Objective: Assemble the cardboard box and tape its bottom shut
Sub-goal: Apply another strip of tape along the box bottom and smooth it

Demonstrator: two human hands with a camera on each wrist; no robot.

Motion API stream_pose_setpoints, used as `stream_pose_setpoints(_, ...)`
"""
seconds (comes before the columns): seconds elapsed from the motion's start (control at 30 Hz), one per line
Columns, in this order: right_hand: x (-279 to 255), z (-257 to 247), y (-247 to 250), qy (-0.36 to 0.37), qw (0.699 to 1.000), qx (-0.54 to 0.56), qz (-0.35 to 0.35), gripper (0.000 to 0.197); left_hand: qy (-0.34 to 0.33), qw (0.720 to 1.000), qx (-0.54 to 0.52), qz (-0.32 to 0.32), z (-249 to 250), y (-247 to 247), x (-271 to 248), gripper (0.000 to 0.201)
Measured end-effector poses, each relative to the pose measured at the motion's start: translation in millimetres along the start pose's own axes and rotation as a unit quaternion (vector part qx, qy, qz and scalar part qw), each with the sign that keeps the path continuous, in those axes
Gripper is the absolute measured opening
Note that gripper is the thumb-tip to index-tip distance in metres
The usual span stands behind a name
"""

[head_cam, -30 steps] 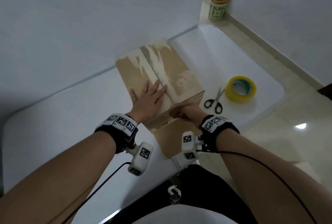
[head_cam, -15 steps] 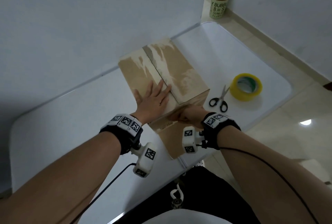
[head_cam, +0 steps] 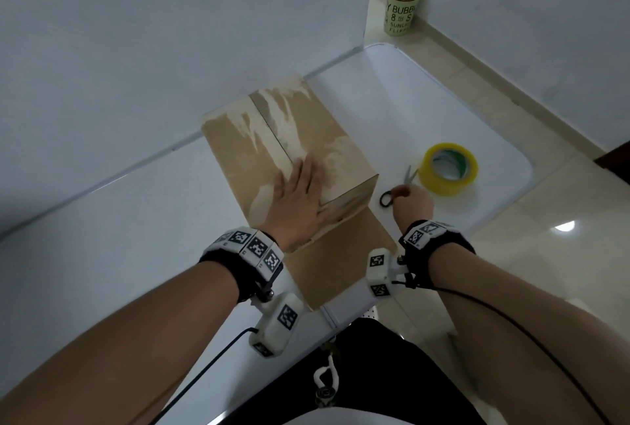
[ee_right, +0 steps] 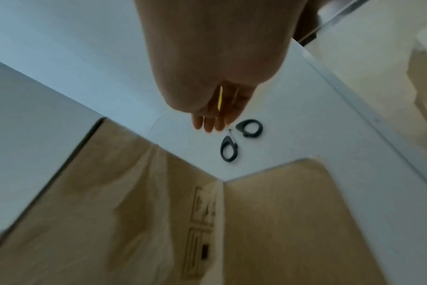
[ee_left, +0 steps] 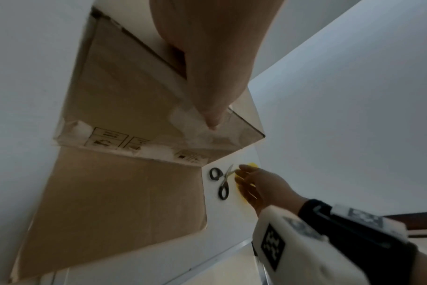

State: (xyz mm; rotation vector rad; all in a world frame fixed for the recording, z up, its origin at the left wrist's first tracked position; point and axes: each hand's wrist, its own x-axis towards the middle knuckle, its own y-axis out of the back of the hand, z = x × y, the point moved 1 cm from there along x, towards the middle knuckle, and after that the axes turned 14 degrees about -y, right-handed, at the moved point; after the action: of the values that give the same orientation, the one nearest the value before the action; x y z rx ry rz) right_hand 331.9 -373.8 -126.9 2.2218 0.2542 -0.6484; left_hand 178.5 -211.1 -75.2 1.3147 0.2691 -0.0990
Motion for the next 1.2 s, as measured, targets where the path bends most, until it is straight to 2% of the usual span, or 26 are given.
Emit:
stream_pose_setpoints(0.1,24.1,-4.1,18.2,0.048,0.991,-0.084,0.091,0.033,0.019,0.998,-0.05,0.039,-4.9,12.4,5.5,0.083)
stream_pose_setpoints(0.23,68.1,-5.6,33.7,-0.016,0.974,-0.22,0.059,0.061,0.1,0.973,-0.162,0.13,-14.6,34.8,17.8,0.055)
stream_pose_setpoints(0.27,76.7,-5.1,36.9,-0.012,0.966,-0.255,0.048,0.058,0.109,0.967,-0.186,0.135,-16.7,38.2,20.4,0.051)
stream_pose_setpoints(0.33,90.7,-4.5,41.0,0.021,0.95,-0.309,0.034,0.039,0.114,0.96,-0.214,0.138,-21.0,41.5,25.5,0.046)
stream_pose_setpoints(0.47,96.8,2.1,43.0,-0.002,0.918,-0.396,-0.004,0.036,0.113,0.942,-0.266,0.168,-16.9,45.9,37.2,0.039)
stream_pose_setpoints(0.53,96.0,4.2,44.0,0.002,0.924,-0.382,-0.003,0.029,0.109,0.933,-0.289,0.184,-7.5,51.3,43.8,0.036)
stream_pose_setpoints(0.6,90.3,1.2,50.1,0.034,0.944,-0.326,0.027,0.027,0.096,0.928,-0.304,0.193,3.8,59.1,50.7,0.036)
stream_pose_setpoints(0.7,72.8,-20.7,69.3,0.095,0.958,-0.263,0.061,0.032,0.065,0.92,-0.326,0.206,15.9,72.0,63.5,0.037)
stream_pose_setpoints(0.83,41.3,-70.2,89.7,0.18,0.965,-0.185,0.037,0.04,0.043,0.901,-0.373,0.217,20.7,91.5,80.7,0.036)
stream_pose_setpoints(0.93,18.9,-106.0,90.1,0.264,0.948,-0.175,-0.028,0.03,0.06,0.882,-0.413,0.221,12.0,106.1,84.9,0.039)
stream_pose_setpoints(1.03,-9.2,-135.9,86.4,0.335,0.916,-0.189,-0.111,0.017,0.094,0.856,-0.452,0.234,-5.6,120.3,78.5,0.048)
stream_pose_setpoints(1.13,-38.3,-156.8,79.4,0.374,0.882,-0.232,-0.169,0.029,0.108,0.829,-0.496,0.237,-20.5,130.8,63.0,0.056)
stream_pose_setpoints(1.2,-53.7,-165.3,70.6,0.392,0.859,-0.275,-0.182,0.028,0.096,0.831,-0.502,0.221,-27.1,134.7,49.7,0.052)
